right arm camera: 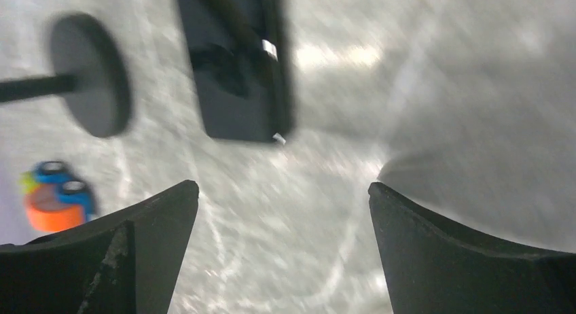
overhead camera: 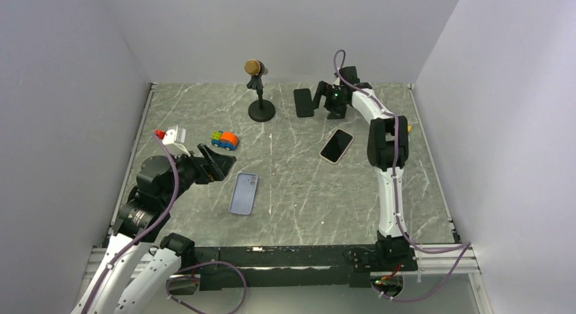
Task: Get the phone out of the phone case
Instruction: Place the phone at the center of the board, then pick up the phone at the center of the board.
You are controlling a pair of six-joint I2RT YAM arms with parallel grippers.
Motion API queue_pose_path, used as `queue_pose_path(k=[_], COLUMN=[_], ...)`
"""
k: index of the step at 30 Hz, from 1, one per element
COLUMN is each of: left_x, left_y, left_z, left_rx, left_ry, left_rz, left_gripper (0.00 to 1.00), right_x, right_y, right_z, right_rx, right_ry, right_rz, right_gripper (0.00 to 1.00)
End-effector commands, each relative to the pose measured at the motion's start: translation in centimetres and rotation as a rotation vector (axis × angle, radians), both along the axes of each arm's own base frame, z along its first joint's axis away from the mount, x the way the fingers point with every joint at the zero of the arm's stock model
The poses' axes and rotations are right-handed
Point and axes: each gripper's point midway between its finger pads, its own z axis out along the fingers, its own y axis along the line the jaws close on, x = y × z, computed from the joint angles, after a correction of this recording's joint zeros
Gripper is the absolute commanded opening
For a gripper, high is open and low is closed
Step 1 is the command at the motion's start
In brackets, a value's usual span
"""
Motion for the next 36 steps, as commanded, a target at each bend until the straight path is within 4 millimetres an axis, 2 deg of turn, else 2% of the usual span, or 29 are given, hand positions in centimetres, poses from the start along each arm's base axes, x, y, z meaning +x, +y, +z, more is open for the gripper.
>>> queue_pose_path(k=[1, 3, 5, 9, 11, 16, 19, 26, 31, 36], left_x=[0.5, 0.8, 1.2, 1.9, 2.1, 2.0, 1.5, 1.1, 1.2, 1.1], left_y=[-0.5, -1.0, -1.5, -2.4, -2.9, -3.7, -4.0, -3.8, -3.8, -3.8], left_z=[0.7, 0.6, 0.4, -0.7, -1.2, -1.9, -2.0, -2.0, -1.6, -1.8], left_rx=[0.012, 0.009, 0.005, 0.017, 0.031, 0.086, 0.101, 0.09, 0.096, 0.095], left_ry=[-0.027, -0.024, -0.022, 0.021, 0.044, 0.068, 0.066, 0.047, 0.037, 0.036], left_rz=[-0.026, -0.044, -0.061, -0.096, -0.113, -0.145, -0.154, -0.146, -0.148, -0.149], left_gripper=[1.0, 0.99, 0.99, 0.99, 0.99, 0.99, 0.99, 0.99, 0.99, 0.99], right_x=[-5.4, -7.9, -10.4, -14.4, -15.7, -16.2, -16.6, -16.6, -15.7, -16.0], right_y=[-6.5, -8.4, -9.0, -9.5, -9.7, -9.0, -9.3, -8.5, -7.1, -7.5], right_z=[3.2, 4.1, 4.1, 2.6, 1.5, -1.4, -2.4, -5.5, -6.1, -7.0], right_rx=[-0.4, -0.493, -0.516, -0.55, -0.57, -0.53, -0.55, -0.541, -0.476, -0.515], right_ry=[0.027, 0.026, 0.042, 0.168, 0.246, 0.304, 0.32, 0.358, 0.338, 0.379], right_rz=[-0.114, -0.191, -0.267, -0.443, -0.512, -0.548, -0.573, -0.511, -0.466, -0.476], right_gripper=[1.0, 1.0, 1.0, 1.0, 1.0, 1.0, 1.0, 1.0, 1.0, 1.0])
